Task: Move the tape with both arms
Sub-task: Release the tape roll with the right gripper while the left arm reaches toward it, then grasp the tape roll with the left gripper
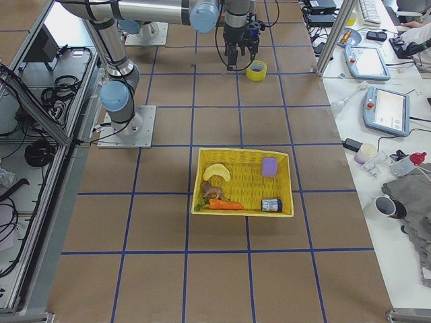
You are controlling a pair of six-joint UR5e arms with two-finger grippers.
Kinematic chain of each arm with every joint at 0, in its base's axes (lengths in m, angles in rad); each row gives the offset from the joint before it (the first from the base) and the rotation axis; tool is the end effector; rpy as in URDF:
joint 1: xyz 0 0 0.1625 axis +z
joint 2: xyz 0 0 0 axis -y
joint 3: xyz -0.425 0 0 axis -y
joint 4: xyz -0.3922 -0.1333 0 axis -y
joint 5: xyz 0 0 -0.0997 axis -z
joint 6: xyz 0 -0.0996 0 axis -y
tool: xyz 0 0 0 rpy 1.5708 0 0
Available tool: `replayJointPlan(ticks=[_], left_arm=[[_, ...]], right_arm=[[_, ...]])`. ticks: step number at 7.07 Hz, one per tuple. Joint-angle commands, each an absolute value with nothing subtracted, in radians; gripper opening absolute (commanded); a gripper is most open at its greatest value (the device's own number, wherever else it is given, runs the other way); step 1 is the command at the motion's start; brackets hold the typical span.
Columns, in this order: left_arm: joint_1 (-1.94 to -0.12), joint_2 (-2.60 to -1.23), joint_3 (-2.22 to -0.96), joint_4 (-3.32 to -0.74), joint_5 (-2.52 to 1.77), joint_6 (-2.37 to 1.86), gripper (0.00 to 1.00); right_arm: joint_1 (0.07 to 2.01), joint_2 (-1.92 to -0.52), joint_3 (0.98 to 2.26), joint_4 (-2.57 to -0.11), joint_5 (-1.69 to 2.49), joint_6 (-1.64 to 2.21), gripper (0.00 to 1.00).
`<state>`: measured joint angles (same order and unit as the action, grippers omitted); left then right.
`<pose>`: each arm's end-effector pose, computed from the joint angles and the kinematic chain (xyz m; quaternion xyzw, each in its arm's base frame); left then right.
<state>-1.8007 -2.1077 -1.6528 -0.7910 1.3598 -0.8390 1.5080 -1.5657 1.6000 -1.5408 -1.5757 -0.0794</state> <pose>-0.2984 -0.5986 0.2200 0.2892 -0.9481 0.0153 0.1310 0.1020 -0.4946 0.4682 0.0084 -0.9994 -0.0322 0.0002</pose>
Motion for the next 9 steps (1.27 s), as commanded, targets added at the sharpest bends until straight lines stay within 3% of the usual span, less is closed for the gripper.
replayJointPlan(ticks=[1, 2, 3, 4, 6, 9], left_arm=[[-1.802, -2.166, -1.631, -0.769, 1.351, -0.848, 0.66], [-1.802, -2.183, -1.631, -0.746, 1.351, -0.85, 0.65], [-1.802, -2.187, -1.629, -0.741, 1.351, -0.839, 0.21], [-1.802, -2.168, -1.628, -0.742, 1.354, -0.775, 0.0], [-1.772, -2.106, -1.621, -0.793, 1.423, -0.509, 0.0], [-1.565, -1.923, -1.615, -1.178, 1.475, -0.032, 0.0]], right_arm=[[1.548, -1.556, 1.597, -1.58, -1.566, 0.057, 1.0], [1.548, -1.555, 1.604, -1.578, -1.616, 0.043, 1.0], [1.558, -1.558, 1.609, -1.577, -1.629, 0.054, 1.0], [1.577, -1.565, 1.609, -1.577, -1.67, 0.055, 1.0], [1.582, -1.568, 1.598, -1.577, -1.675, 0.054, 1.0], [1.589, -1.583, 1.598, -1.571, -1.622, 0.043, 1.0]])
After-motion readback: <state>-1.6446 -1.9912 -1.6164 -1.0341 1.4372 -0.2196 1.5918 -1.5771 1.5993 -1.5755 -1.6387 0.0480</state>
